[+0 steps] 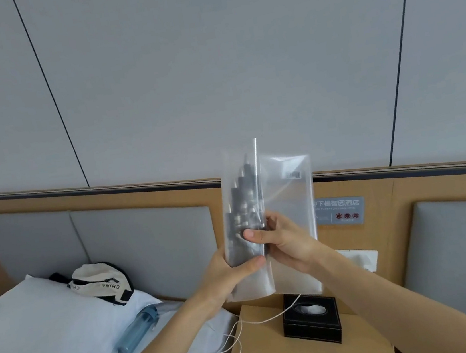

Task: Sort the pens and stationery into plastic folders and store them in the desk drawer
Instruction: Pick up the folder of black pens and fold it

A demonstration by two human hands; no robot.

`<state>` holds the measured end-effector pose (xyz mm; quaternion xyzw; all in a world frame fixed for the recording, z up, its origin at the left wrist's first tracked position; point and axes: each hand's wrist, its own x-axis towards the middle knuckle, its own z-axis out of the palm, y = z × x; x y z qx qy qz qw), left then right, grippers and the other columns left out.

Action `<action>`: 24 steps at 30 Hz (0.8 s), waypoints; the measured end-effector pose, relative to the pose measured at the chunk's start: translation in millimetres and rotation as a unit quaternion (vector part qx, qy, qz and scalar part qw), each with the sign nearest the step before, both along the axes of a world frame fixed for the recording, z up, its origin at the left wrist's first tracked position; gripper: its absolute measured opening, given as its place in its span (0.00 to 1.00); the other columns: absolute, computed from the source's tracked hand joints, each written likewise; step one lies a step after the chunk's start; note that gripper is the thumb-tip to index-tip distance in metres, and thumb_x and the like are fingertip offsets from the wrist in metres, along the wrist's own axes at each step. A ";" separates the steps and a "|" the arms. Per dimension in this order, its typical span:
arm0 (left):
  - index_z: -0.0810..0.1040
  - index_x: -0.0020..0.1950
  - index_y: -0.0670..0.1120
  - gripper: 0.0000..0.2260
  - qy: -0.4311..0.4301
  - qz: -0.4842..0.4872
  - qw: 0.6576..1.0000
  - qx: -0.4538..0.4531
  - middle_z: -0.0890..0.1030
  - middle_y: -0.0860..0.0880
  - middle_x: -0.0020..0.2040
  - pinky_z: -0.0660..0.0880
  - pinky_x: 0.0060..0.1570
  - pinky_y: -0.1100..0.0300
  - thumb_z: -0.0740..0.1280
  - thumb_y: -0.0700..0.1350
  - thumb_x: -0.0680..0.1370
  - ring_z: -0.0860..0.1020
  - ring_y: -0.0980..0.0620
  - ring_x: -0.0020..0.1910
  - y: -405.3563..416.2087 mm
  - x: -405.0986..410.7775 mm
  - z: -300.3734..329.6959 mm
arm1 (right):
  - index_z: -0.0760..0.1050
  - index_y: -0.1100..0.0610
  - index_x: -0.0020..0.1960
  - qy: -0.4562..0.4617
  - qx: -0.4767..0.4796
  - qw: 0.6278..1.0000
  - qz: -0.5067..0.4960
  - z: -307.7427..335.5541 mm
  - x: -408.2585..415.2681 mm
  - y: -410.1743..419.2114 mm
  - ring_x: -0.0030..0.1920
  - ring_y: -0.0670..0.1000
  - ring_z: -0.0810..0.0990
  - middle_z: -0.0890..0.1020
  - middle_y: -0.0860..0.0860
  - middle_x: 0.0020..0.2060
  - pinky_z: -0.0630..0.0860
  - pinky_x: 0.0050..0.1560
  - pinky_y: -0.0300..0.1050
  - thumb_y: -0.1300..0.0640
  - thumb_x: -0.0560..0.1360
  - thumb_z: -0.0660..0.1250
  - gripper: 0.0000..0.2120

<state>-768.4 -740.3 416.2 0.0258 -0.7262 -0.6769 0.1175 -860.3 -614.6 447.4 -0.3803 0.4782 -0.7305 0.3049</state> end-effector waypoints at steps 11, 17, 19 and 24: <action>0.80 0.55 0.42 0.17 -0.002 0.041 0.997 0.064 0.85 0.45 0.43 0.78 0.40 0.61 0.74 0.44 0.67 0.83 0.50 0.41 7.2 -4.7 5.1 | 0.74 0.53 0.55 0.209 0.095 0.951 -0.206 10.7 6.1 -0.2 0.44 0.43 0.83 0.83 0.47 0.44 0.79 0.40 0.39 0.57 0.69 0.75 0.17; 0.83 0.46 0.48 0.29 -0.017 0.129 0.986 0.108 0.83 0.41 0.44 0.75 0.47 0.44 0.82 0.59 0.49 0.79 0.39 0.43 -3.2 -6.2 -8.1 | 0.71 0.50 0.66 0.323 0.162 0.861 -0.357 8.6 -11.6 19.5 0.55 0.44 0.73 0.74 0.46 0.57 0.68 0.56 0.34 0.54 0.69 0.75 0.27; 0.84 0.44 0.50 0.30 -0.024 0.134 0.982 0.134 0.81 0.39 0.45 0.70 0.46 0.46 0.82 0.61 0.46 0.74 0.42 0.45 -9.5 -7.0 -14.3 | 0.69 0.51 0.67 0.271 0.175 0.870 -0.373 2.9 -19.7 28.3 0.58 0.45 0.72 0.72 0.46 0.58 0.68 0.57 0.38 0.52 0.71 0.73 0.27; 0.84 0.46 0.47 0.29 -0.029 0.125 0.978 0.163 0.80 0.36 0.46 0.68 0.48 0.46 0.83 0.58 0.49 0.72 0.42 0.46 -14.1 -2.5 -14.9 | 0.71 0.58 0.66 0.048 0.130 0.953 -0.270 -11.2 -27.8 36.7 0.53 0.50 0.81 0.80 0.53 0.56 0.78 0.48 0.41 0.50 0.79 0.60 0.18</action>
